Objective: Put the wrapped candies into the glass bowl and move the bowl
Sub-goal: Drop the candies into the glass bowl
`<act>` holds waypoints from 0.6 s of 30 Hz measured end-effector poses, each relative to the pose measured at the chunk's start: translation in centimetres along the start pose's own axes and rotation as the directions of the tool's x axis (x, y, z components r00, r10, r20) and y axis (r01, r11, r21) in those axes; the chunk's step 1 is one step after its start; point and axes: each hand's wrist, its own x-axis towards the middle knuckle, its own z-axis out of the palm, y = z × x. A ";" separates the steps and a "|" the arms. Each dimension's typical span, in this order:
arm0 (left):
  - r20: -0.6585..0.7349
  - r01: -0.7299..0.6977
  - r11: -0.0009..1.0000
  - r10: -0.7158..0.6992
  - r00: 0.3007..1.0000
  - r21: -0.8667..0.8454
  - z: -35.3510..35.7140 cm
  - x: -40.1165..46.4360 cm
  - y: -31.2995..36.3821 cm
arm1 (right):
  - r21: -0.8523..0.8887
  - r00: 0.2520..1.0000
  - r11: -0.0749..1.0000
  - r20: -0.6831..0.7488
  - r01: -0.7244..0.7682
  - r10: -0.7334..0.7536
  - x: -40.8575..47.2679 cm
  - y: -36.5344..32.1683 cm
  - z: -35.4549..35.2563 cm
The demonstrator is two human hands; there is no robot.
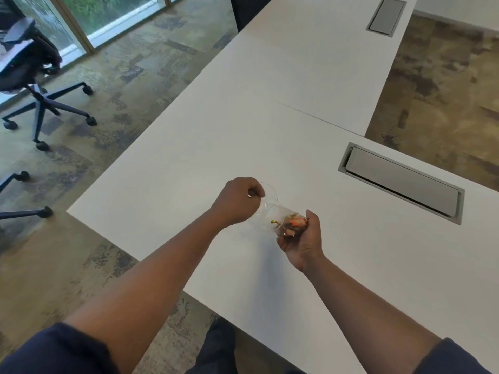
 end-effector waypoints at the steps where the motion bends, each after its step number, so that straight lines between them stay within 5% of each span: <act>1: -0.050 0.060 0.998 -0.060 0.997 -0.010 0.6 0.7 -1.1 | -0.009 0.999 1.000 -0.033 0.025 -0.025 0.4 -0.4 0.1; 5: -0.094 0.215 0.970 -0.205 0.974 0.114 3.2 2.3 -5.5 | -0.069 0.984 0.990 -0.122 0.121 -0.128 2.1 -1.7 0.5; 9: -0.073 0.249 0.960 -0.241 0.968 0.131 5.2 3.3 -8.0 | -0.331 0.951 0.919 -0.144 0.213 -0.272 3.9 -2.2 1.4; 14: -0.085 0.245 0.964 -0.237 0.968 0.102 6.3 3.9 -9.0 | -0.634 0.893 0.714 -0.080 0.298 -0.444 5.2 -1.7 3.3; 18: -0.100 0.252 0.966 -0.245 0.964 0.060 6.7 4.1 -9.1 | -0.805 0.807 0.439 0.081 0.399 -0.585 5.0 -1.3 5.0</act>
